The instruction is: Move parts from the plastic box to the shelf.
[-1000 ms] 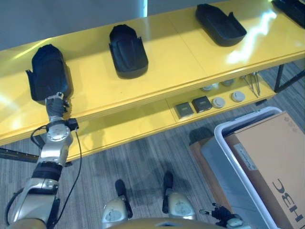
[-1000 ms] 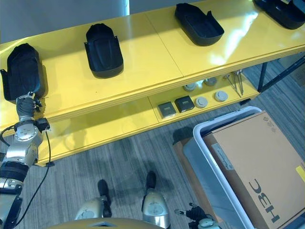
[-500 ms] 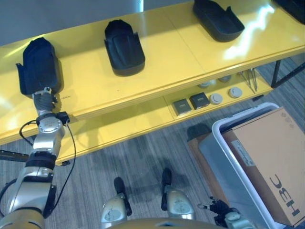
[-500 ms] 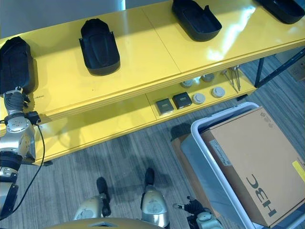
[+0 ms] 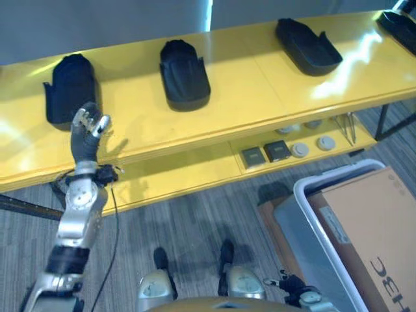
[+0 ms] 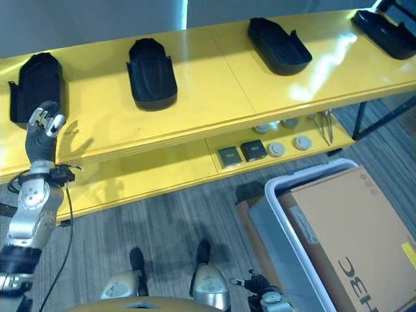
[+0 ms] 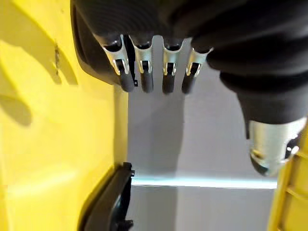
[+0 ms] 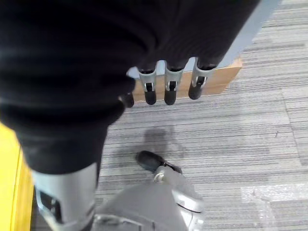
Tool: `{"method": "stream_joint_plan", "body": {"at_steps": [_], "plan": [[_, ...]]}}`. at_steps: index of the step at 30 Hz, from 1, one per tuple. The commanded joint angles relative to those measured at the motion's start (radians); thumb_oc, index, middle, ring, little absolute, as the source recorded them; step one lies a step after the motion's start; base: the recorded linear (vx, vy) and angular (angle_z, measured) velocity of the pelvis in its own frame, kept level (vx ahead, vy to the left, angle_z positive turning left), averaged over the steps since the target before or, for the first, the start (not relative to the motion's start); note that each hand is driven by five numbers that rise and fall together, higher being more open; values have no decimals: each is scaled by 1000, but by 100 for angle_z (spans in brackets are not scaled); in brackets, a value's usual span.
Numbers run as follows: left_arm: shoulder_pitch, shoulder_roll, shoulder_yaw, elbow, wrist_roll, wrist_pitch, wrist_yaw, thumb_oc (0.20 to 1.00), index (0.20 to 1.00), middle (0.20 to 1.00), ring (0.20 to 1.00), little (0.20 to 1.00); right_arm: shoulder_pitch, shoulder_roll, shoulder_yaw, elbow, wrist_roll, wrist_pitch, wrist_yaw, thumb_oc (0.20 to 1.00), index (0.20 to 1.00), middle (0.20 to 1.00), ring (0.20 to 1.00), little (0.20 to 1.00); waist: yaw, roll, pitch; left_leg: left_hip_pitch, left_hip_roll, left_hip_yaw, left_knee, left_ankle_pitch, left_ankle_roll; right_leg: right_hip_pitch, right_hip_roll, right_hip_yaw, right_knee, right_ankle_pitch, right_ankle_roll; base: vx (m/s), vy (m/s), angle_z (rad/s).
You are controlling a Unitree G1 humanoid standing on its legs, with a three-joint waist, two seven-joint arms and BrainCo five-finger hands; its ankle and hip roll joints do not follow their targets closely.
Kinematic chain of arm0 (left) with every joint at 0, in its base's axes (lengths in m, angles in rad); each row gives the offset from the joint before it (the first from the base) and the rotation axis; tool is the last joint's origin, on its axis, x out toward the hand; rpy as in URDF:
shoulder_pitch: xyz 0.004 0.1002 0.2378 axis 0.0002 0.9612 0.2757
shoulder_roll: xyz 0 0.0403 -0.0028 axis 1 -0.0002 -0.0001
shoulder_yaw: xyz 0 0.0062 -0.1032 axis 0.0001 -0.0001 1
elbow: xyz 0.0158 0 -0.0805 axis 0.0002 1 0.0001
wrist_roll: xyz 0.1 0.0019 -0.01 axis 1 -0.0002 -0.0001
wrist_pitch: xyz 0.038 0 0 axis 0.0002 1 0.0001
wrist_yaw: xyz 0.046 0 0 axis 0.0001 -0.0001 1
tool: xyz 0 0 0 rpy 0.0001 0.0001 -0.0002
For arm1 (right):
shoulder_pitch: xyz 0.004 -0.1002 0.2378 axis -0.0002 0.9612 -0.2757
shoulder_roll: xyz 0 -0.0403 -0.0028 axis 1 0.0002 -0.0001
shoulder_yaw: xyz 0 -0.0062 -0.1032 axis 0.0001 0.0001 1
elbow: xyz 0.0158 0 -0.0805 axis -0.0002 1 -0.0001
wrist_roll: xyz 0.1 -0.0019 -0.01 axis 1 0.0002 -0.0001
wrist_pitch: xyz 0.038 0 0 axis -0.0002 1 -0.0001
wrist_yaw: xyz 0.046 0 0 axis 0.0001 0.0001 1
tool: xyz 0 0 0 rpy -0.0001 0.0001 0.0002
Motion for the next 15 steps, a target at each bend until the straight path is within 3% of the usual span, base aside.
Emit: {"method": "stream_joint_plan", "body": {"at_steps": [1,3,5,8,12,15], "plan": [[28,-8,59,44,-61,13,-99,1000,1000,1000,1000,1000,37,2,-31,6,-12,36,-35,1000,1000,1000,1000,1000,37,2,-77,-73,44,-40,91,-24,-13,14,-97,-23,92,-79,75,-29,-70,29],[131,-16,54,42,-192,113,-186,1000,1000,1000,1000,1000,41,11,-50,-13,6,54,-41,1000,1000,1000,1000,1000,60,5,-87,-60,40,-47,84,-27,-12,29,-100,-42,81,-72,76,-39,-59,31],[216,-24,42,68,-222,159,-234,1000,1000,1000,1000,1000,44,12,-63,-23,21,67,-39,1000,1000,1000,1000,1000,78,8,-93,-54,38,-54,85,-29,-12,36,-102,-52,79,-66,78,-40,-38,16],[330,-38,13,184,-276,115,-286,1000,1000,1000,1000,1000,52,19,-72,-11,38,61,-38,1000,1000,1000,1000,1000,100,11,-100,-45,36,-60,85,-30,-10,49,-104,-65,75,-62,79,-28,-21,14],[364,-85,-22,551,-141,23,-338,1000,1000,1000,1000,1000,33,44,-67,69,40,21,-38,1000,1000,1000,1000,1000,112,6,-118,-22,34,-55,68,-29,-7,66,-107,-75,64,-57,87,-22,-15,14],[310,-132,-22,857,-69,47,-294,1000,1000,1000,1000,1000,4,55,-55,143,38,-11,-40,1000,1000,1000,1000,1000,100,3,-134,-9,34,-46,59,-34,-3,63,-108,-66,63,-57,90,-11,-2,1]]}}
